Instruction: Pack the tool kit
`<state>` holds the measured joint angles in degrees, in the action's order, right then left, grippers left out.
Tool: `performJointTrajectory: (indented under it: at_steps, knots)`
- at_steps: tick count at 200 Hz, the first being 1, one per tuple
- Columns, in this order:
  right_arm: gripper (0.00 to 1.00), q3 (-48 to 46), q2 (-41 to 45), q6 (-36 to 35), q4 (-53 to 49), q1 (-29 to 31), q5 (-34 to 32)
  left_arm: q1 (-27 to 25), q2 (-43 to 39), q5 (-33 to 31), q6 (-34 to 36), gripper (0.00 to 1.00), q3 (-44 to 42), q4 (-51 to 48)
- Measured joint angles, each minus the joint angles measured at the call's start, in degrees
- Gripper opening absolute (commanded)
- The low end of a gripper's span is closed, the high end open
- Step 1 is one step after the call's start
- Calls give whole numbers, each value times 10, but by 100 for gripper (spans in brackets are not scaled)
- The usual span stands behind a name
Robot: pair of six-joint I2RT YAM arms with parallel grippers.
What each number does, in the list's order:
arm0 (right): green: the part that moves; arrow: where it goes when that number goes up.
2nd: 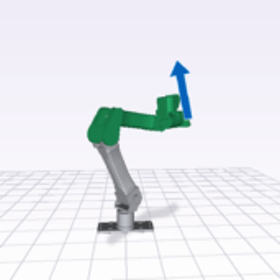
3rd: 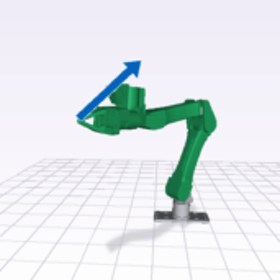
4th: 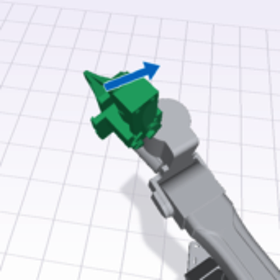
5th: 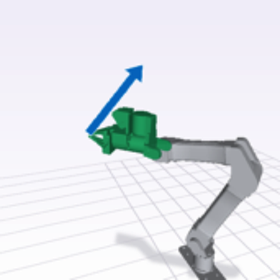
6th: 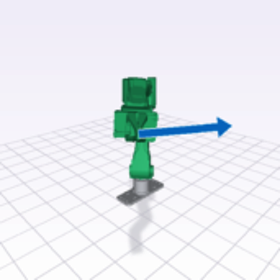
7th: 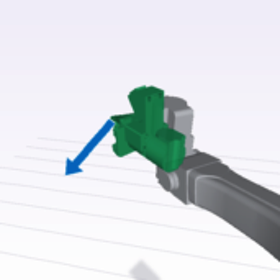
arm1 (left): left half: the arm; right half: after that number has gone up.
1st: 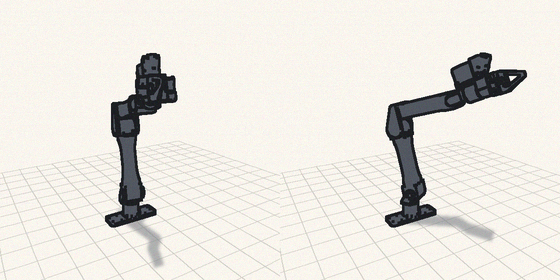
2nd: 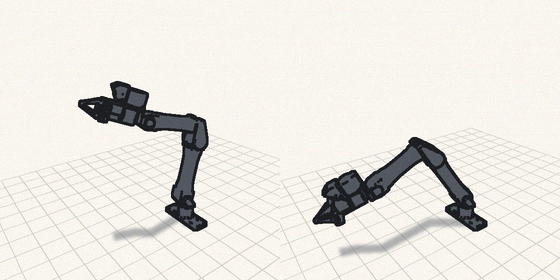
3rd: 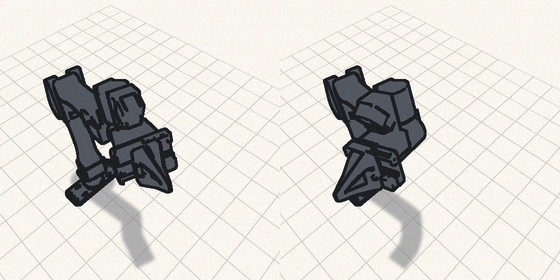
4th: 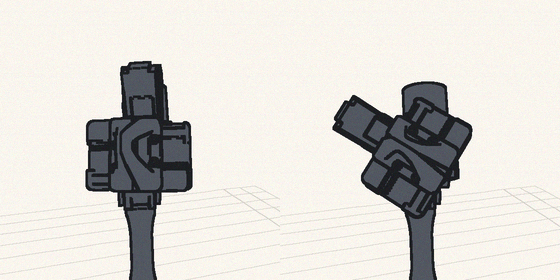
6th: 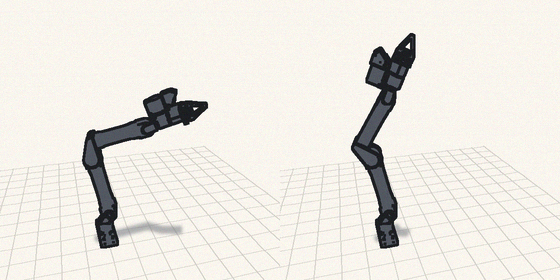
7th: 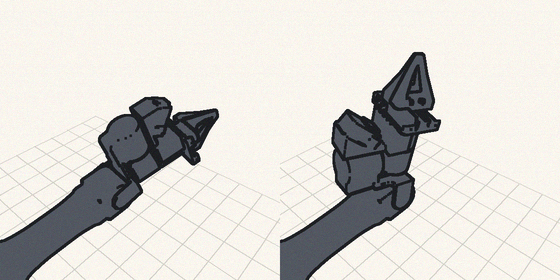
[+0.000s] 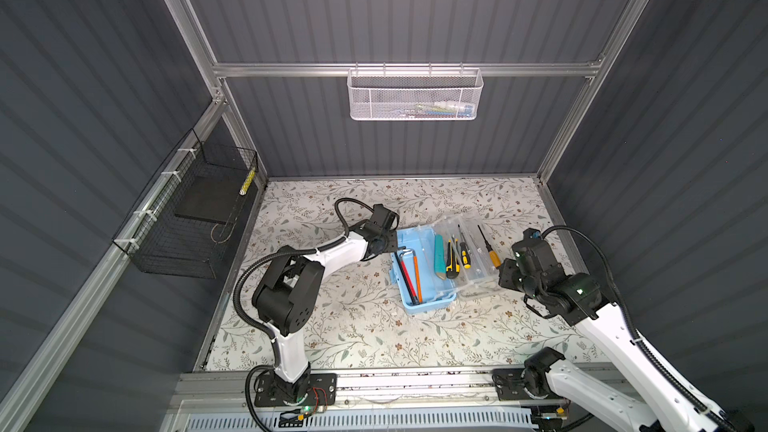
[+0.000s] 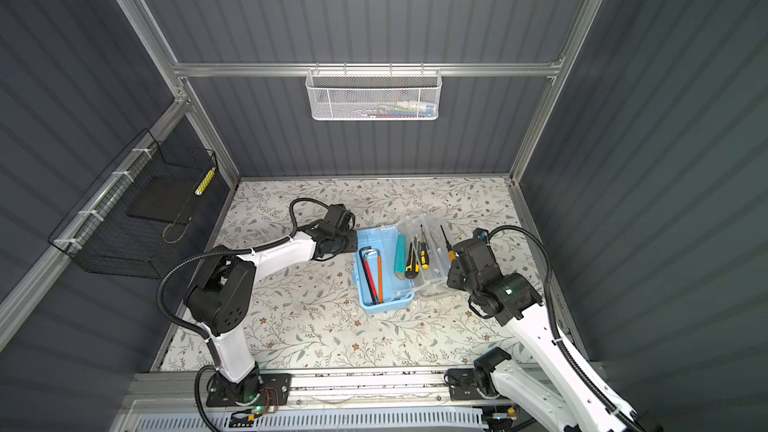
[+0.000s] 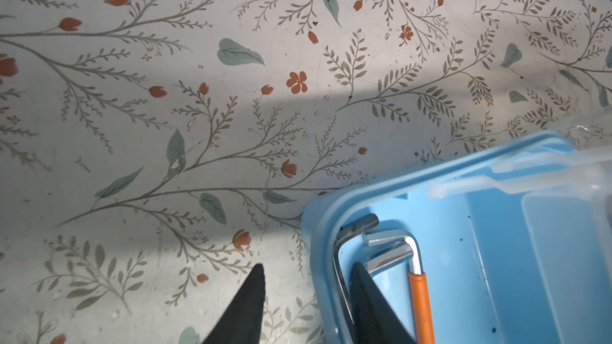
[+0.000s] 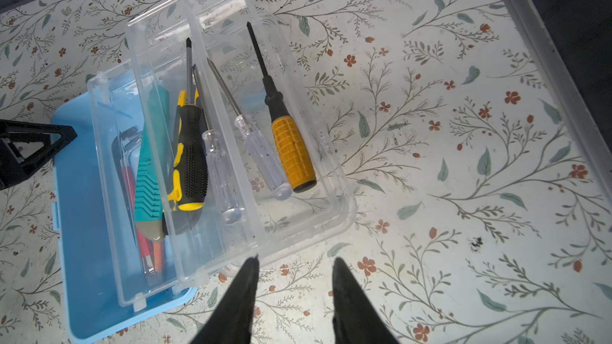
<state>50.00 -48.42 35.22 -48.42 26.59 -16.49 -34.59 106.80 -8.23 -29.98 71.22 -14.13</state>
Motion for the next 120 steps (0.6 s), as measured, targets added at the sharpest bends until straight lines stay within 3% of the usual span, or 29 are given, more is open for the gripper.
performJointTrajectory:
  at_steps: [14, 93, 120]
  knots:
    - [39, -11, 0, 4, 7, -4, 8, -2, 10, 0, -2, 38, 4, 2]
    - [40, -62, 21, 9, 33, -37, 43, -5, 35, -49, -36, 0, 37, -9]
    - [41, -63, 59, 8, 32, -74, 57, -1, 35, -68, -35, 0, 37, -15]
